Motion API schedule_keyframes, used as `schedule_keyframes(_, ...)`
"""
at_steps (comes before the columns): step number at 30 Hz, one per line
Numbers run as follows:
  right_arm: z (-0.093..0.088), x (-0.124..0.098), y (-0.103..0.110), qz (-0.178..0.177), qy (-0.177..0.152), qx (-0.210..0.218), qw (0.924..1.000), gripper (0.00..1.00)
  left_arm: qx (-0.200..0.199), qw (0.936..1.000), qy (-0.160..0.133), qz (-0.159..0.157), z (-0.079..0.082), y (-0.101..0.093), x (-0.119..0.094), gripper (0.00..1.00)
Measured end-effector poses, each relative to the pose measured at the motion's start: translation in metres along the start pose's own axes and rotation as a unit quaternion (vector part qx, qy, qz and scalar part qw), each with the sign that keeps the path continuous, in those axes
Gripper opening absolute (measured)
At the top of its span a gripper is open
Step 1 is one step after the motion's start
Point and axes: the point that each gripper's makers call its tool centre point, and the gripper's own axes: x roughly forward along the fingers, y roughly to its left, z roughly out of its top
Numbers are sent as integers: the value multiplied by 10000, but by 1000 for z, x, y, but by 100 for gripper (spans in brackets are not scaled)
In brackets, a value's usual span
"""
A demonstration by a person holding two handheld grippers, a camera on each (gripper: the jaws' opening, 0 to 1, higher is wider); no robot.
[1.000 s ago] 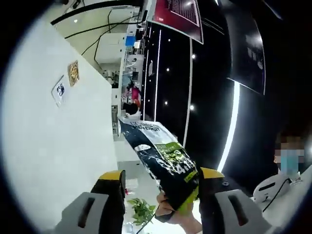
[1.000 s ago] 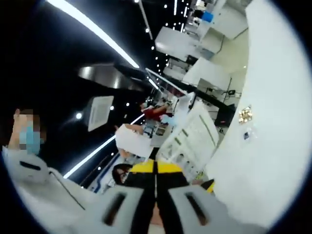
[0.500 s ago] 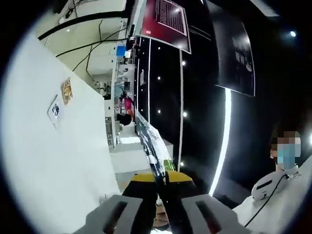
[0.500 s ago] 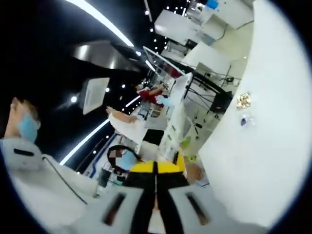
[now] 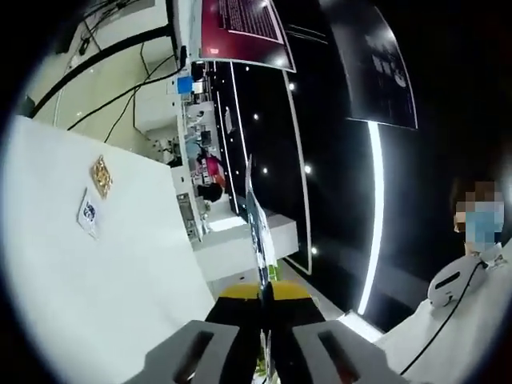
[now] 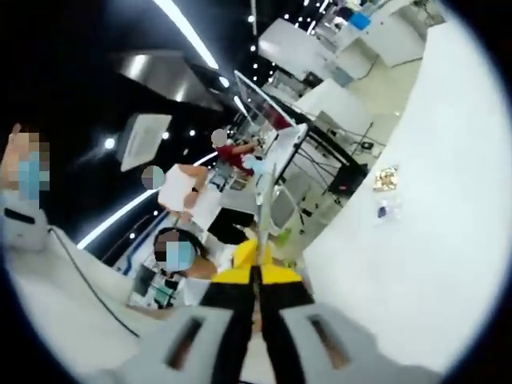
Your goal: Arrange the skincare products in the storage area until every visible bottle or jar stands upright without overlapping.
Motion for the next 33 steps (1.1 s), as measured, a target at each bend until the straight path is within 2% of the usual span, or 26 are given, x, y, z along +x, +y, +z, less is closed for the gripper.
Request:
schedule_keyframes(4,-11,5,5,29,207,-154,9997,7,95,9998,175,-67,-4,-5,8,1)
schedule_keyframes(9,-14,7,6,13,271,-190,9995,7,100,9996,196,-153,0,-10,14,1)
schedule_keyframes(13,-9,4,2,-93,168,-174,9997,6,260,9988,401,-54,-3,-9,18,1)
schedule_keyframes(15,-9,1,1,-117,172,-152,9997,1,312,9982,515,22,-6,-7,21,1)
schedule_keyframes(16,-10,-1,-3,-284,164,-180,9993,1,317,9979,565,53,-7,-7,23,1)
schedule_keyframes(21,-9,-11,-9,-519,-72,-49,9986,0,495,9948,858,225,-14,-2,33,1)
schedule_keyframes(25,-9,-22,-11,-619,-231,-199,9976,0,545,9934,985,205,-21,-2,40,2)
schedule_keyframes(28,-8,-28,-9,-606,-284,-273,9974,0,732,9916,1054,176,-28,0,45,4)
schedule_keyframes(33,-6,-36,-8,-641,-470,-355,9962,0,611,9915,1142,141,-32,4,50,10)
